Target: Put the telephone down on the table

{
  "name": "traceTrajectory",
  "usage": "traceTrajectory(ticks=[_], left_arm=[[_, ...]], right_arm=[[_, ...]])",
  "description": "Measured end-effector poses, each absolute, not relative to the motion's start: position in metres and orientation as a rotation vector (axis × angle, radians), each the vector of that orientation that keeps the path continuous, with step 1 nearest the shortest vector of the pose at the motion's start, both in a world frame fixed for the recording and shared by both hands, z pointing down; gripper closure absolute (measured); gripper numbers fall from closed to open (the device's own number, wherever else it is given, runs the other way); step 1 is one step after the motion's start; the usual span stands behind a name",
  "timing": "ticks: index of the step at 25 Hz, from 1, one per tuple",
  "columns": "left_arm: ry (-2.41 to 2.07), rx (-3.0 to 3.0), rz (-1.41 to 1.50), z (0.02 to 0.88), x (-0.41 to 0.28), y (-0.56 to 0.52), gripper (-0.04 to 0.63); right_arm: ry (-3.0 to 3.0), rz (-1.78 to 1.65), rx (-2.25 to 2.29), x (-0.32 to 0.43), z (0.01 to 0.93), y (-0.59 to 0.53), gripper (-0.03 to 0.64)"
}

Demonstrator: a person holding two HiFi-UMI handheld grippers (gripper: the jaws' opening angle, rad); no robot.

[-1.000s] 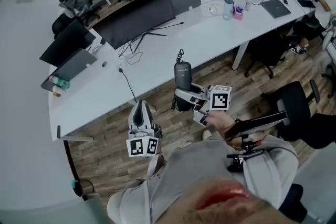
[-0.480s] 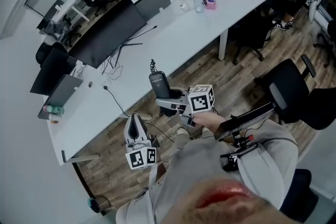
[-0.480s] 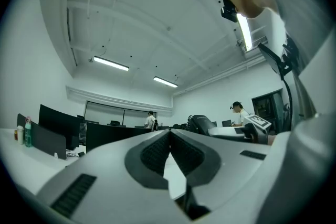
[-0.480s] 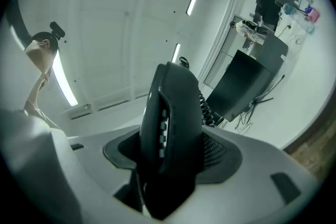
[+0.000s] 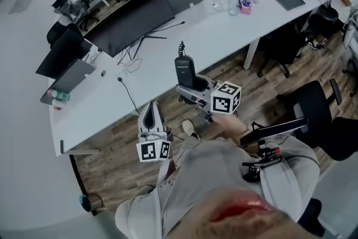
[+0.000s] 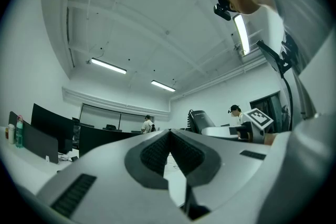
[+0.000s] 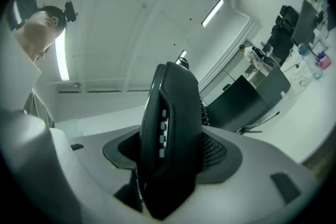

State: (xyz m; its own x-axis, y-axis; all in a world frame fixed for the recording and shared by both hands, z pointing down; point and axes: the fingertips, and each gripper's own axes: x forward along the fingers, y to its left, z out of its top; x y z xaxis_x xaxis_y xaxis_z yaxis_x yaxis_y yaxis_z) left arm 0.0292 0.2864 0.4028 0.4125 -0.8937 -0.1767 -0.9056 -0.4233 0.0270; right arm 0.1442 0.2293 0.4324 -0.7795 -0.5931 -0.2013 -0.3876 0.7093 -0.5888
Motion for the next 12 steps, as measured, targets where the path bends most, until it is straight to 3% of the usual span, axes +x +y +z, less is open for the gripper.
traceTrajectory(ticks=[12], left_arm=[[1.678, -2.626, 0.347, 0.416, -0.049, 0.179, 0.584]], right_arm=[[2.636, -0.551, -0.921, 0.079, 0.427, 0.130, 0.331]])
